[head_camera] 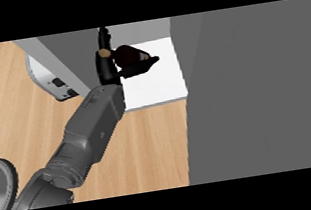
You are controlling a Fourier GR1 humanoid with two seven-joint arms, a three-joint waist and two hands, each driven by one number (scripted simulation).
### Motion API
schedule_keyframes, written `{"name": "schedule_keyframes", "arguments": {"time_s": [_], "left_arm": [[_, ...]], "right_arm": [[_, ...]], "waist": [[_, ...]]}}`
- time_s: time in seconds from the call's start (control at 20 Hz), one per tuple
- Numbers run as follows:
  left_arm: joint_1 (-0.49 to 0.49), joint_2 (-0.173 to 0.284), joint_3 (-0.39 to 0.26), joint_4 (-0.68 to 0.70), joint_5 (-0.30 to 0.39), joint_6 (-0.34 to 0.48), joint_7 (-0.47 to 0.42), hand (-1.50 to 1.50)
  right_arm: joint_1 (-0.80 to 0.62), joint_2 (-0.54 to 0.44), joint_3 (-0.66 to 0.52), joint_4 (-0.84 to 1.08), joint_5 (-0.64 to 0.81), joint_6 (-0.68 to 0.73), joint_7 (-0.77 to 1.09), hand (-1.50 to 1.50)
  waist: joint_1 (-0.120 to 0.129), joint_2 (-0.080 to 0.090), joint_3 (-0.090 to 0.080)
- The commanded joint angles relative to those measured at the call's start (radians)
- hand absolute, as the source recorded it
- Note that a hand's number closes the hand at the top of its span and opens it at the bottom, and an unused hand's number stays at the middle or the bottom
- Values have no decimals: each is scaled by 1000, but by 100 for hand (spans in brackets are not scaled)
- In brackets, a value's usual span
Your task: Pick up the wine, place it into the cabinet and close the cabinet
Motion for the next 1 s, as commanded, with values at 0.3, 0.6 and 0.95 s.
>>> {"name": "schedule_keyframes", "arguments": {"time_s": [0.3, 0.6, 0.95], "left_arm": [[48, 12, 19, -6, -2, -56, -54, -150], [23, 11, 11, -8, -18, -110, -45, -150], [83, -2, -18, -15, 4, -162, -84, -150]], "right_arm": [[17, -2, -6, -21, -39, 2, 6, -150], [12, 8, 23, -28, -16, -3, 12, -150], [26, 13, 53, -50, -14, -1, 21, -150]], "waist": [[8, 1, -2], [5, 0, -2], [-13, -9, -2]]}}
